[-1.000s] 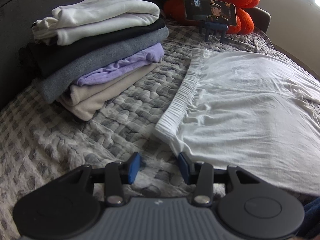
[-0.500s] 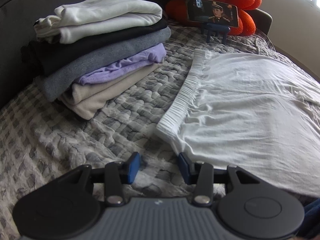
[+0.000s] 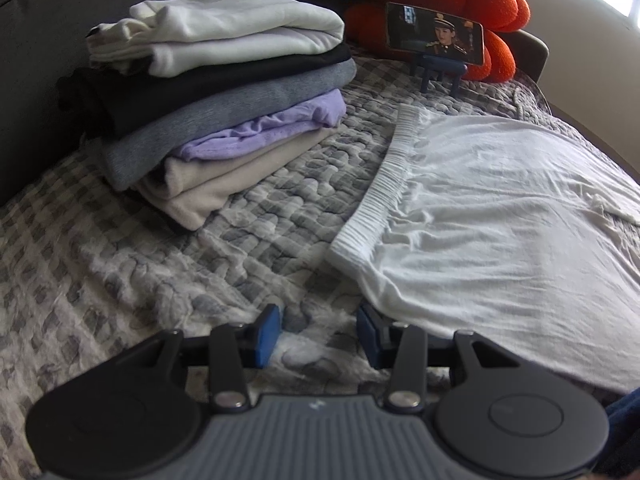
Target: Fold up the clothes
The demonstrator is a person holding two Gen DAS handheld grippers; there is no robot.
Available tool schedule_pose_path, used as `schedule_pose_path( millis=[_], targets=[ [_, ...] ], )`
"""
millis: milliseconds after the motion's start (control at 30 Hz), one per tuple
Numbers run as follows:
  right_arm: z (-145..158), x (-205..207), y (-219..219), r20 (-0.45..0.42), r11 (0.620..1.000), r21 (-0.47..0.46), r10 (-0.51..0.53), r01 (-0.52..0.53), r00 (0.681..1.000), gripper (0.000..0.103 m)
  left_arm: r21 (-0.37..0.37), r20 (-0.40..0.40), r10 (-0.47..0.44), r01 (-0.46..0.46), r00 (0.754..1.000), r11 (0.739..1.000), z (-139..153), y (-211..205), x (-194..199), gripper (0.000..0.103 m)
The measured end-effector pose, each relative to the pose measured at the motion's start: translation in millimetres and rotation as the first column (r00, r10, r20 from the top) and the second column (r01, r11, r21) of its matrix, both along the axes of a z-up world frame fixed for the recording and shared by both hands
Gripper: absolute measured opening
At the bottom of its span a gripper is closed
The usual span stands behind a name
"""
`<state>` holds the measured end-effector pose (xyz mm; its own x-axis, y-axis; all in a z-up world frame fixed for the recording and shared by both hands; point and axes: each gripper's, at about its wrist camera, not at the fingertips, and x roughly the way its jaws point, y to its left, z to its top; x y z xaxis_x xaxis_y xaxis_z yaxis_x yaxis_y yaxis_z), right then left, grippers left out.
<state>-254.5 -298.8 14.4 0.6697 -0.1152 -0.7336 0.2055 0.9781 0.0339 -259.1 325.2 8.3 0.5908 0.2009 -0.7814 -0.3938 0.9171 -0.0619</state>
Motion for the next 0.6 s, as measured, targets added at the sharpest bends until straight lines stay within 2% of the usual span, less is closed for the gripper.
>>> schedule_pose_path(
  millis=[200,400,600],
  targets=[
    [0,-10,0,-0.004,0.999,0.038,-0.01,0.01,1.0,0.035,-0.032,0.042,0.012,-0.011,0.999,0.999,13,6,-9,0.044],
    [0,-8,-5,0.007,0.98,0.194,-0.036,0.034,0.999,0.036,-0.196,0.104,0.021,-0.001,0.994,0.981,11,3,-5,0.044],
    [-2,-10,-14,0.01,0.936,0.343,-0.087,0.078,0.996,0.038,-0.267,0.112,0.033,-0.002,0.993,0.964,0,-1,3,0.044]
  ],
)
